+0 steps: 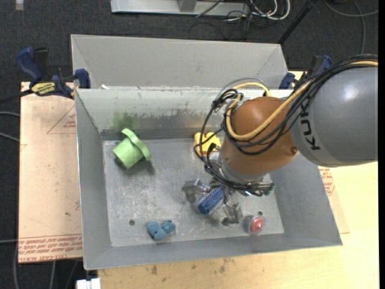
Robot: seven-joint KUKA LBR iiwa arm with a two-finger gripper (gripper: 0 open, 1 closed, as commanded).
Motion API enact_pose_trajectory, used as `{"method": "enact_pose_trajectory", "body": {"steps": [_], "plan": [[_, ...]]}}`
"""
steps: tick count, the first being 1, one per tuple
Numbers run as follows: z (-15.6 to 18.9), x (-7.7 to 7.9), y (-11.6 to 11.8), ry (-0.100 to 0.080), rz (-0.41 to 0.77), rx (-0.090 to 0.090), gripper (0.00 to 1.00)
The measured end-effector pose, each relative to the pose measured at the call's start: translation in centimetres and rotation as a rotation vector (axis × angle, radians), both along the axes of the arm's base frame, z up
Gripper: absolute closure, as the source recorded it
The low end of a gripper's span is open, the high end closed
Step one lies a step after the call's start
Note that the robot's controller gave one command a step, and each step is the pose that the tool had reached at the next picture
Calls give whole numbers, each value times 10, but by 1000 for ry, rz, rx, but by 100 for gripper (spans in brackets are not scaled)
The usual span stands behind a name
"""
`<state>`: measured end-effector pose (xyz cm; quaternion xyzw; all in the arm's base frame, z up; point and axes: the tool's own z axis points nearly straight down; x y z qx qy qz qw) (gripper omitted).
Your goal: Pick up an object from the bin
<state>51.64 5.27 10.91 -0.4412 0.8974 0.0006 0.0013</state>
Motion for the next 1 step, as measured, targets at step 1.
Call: {"method": "enact_pose_trajectory", "body": {"steps": [1], "plan": [[-25,53,1,0,352,0,0]]}}
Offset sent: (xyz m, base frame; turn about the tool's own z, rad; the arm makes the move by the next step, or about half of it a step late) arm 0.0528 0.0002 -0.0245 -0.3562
